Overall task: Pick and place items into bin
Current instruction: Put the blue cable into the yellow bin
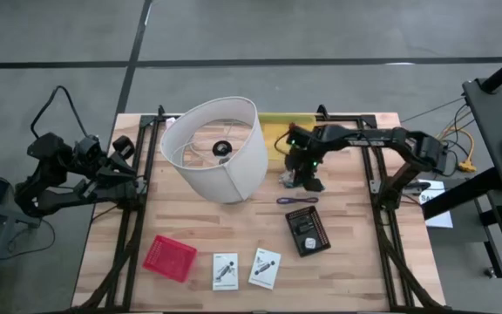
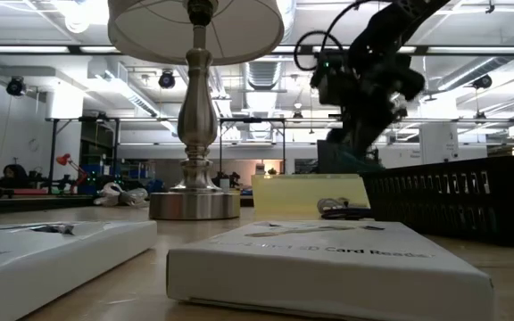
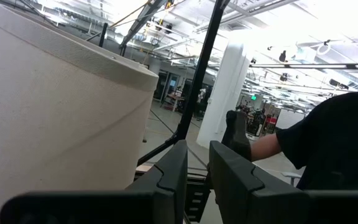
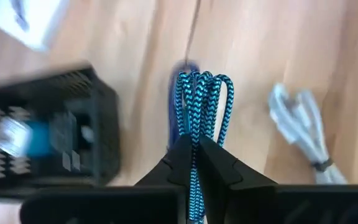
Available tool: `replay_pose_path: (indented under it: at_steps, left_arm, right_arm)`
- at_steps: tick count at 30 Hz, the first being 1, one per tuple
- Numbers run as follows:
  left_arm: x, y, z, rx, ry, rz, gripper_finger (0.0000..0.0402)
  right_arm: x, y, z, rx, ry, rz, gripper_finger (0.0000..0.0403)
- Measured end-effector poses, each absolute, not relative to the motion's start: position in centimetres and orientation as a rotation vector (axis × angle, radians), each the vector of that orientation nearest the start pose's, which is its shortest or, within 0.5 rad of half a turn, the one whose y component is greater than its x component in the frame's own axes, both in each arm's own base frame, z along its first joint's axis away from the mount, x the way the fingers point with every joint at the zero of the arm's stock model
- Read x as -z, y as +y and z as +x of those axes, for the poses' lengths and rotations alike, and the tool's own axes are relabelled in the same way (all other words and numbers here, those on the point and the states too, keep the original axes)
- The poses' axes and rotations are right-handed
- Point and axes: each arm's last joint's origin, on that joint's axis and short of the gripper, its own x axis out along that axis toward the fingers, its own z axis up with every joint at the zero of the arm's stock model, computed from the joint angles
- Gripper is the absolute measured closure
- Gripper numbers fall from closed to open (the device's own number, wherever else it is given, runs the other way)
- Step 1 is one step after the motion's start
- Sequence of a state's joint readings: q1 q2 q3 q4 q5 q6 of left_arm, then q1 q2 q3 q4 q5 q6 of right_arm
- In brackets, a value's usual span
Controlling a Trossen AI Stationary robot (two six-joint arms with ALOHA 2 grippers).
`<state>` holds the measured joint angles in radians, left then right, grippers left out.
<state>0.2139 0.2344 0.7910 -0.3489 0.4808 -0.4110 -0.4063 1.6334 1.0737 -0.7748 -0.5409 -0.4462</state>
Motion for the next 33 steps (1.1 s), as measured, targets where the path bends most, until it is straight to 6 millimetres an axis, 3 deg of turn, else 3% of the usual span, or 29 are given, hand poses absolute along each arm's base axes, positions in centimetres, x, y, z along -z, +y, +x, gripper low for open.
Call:
replay_pose_path:
  at_steps: [4, 9, 15, 19, 25, 33]
  left_arm:
    - [-36.4, -0.7, 3.3, 0.302, -0.138, -0.336, 0.035]
    - [-36.5, -0.7, 3.3, 0.302, -0.139, -0.336, 0.035]
    - [-36.4, -0.7, 3.3, 0.302, -0.138, -0.338, 0.035]
    - [-36.4, -0.7, 3.3, 0.302, -0.138, -0.338, 0.035]
    - [-36.4, -0.7, 3.3, 0.302, -0.138, -0.338, 0.035]
    - [-36.4, -0.7, 3.3, 0.302, -0.138, -0.337, 0.035]
  right_arm:
    - [-21.7, -12.5, 27.6, -0.324, 0.946, 0.348, 0.0394]
    - [-23.5, -16.5, 26.7, -0.199, 0.715, 0.495, 0.0394]
    - [-24.2, -21.6, 24.4, 0.059, 0.569, 0.749, 0.0394]
    - [-24.1, -23.8, 22.5, 0.275, 0.533, 0.911, 0.0394]
    - [-23.5, -25.3, 21.0, 0.637, 0.502, 1.073, 0.0394]
    - [-22.5, -25.0, 20.5, 0.822, 0.552, 1.084, 0.0394]
